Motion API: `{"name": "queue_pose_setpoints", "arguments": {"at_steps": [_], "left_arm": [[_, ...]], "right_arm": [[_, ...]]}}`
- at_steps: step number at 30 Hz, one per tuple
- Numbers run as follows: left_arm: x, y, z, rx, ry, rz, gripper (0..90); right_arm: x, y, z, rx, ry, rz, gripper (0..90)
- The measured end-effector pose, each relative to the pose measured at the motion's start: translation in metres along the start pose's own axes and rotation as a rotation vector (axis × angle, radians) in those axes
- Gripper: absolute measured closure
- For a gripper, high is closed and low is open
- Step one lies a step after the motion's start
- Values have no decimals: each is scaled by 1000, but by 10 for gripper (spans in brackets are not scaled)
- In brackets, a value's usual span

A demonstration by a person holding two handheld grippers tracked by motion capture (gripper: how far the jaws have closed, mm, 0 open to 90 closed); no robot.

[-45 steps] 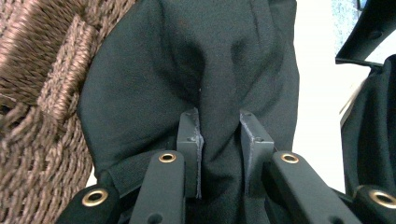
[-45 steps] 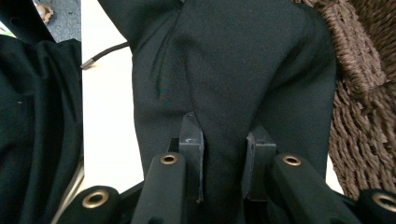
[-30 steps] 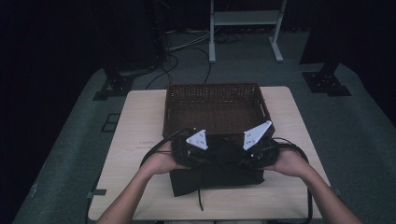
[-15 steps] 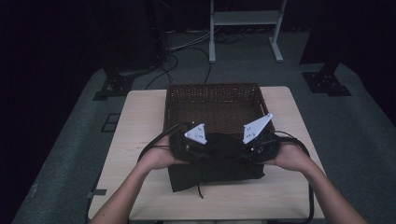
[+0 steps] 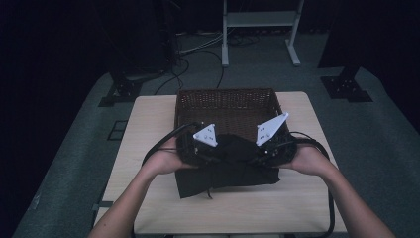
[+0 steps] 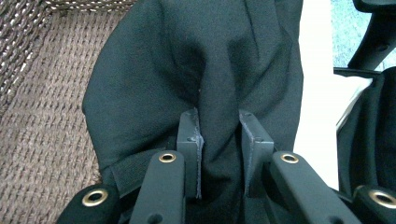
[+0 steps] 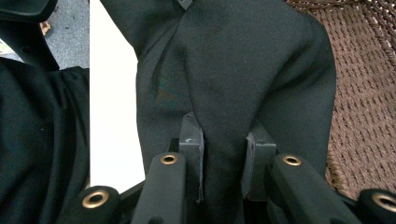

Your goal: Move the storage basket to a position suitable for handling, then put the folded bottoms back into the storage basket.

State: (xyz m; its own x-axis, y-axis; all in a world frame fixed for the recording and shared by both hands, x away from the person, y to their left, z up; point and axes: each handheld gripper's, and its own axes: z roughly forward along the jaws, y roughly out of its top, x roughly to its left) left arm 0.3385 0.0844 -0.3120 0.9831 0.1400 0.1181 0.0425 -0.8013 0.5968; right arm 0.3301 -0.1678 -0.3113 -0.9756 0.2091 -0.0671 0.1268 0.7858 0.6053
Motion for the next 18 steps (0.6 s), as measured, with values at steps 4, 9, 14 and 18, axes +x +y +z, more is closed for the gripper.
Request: {"name": "queue_pose_setpoints", "arguments": {"at_steps": [4, 9, 14, 18], "left_arm": [[2, 4, -4, -2, -4, 5, 733], [6, 11, -10, 0, -5, 9, 733], [12, 18, -20, -4, -1, 17, 733], [17, 23, -25, 0, 2, 21, 733]], "right_arm": [[-1, 2, -5, 0, 2, 0, 730], [-2, 7, -12, 0, -5, 0, 729], [-6, 14, -21, -5, -8, -8, 729], [-10, 19, -26, -7, -10, -6, 729]]}}
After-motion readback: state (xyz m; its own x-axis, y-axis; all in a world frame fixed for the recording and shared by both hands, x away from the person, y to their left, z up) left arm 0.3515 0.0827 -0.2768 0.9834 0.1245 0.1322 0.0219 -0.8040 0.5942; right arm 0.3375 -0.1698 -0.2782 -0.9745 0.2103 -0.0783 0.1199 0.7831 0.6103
